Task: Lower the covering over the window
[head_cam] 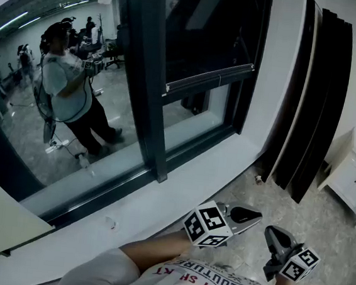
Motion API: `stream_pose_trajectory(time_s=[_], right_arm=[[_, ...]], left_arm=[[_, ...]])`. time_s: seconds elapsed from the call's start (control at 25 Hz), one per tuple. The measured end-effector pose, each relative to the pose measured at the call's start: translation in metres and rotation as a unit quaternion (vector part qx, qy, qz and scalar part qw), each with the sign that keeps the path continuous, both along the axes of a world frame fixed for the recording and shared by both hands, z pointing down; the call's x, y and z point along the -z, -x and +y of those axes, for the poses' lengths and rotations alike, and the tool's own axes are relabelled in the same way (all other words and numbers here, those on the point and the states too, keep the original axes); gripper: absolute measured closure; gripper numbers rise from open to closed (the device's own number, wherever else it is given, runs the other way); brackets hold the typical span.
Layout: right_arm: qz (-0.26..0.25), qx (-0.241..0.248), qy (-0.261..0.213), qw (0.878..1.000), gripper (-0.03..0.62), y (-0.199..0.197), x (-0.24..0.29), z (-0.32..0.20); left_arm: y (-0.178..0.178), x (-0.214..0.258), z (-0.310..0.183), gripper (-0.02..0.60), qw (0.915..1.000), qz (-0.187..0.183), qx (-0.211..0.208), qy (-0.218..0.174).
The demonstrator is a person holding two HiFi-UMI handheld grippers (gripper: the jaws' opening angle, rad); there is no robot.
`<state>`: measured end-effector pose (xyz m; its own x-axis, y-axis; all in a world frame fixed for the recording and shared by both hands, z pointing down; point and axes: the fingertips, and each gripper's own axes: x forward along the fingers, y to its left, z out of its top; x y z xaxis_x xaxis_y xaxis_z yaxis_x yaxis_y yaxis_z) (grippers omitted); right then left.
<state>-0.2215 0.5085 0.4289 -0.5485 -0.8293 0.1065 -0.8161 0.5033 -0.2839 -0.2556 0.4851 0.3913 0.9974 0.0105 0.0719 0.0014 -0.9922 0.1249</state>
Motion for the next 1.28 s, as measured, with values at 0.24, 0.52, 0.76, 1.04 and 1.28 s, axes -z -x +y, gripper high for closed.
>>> stream_pose_trajectory(time_s=[0.24, 0.52, 0.76, 1.04, 1.28], right_arm=[[-0.002, -0.002, 0.002, 1.000, 0.588, -0.002, -0.003, 0.002], [-0.001, -0.005, 0.000, 1.000, 0.588, -0.004, -0.001, 0.000], [-0.010, -0.005, -0.003, 1.000, 0.588, -0.002, 0.001, -0.004], [-0.025, -0.007, 0.002, 1.000, 0.588, -0.004, -0.001, -0.007], [-0.033, -0.008, -0.008, 0.999, 0.588, -0.006, 0.011, -0.014]], left_arm=[[-0.002, -0.005, 0.000, 0.580, 1.0000, -0.005, 0.001, 0.007], [-0.002, -0.003, 0.000, 0.580, 1.0000, -0.004, 0.000, 0.006], [0.001, -0.001, -0.004, 0.580, 1.0000, -0.001, 0.003, 0.001], [0.002, -0.005, -0.007, 0.580, 0.9999, -0.006, 0.006, 0.006], [0.005, 0.005, -0.014, 0.580, 0.9999, -0.004, 0.012, -0.001]])
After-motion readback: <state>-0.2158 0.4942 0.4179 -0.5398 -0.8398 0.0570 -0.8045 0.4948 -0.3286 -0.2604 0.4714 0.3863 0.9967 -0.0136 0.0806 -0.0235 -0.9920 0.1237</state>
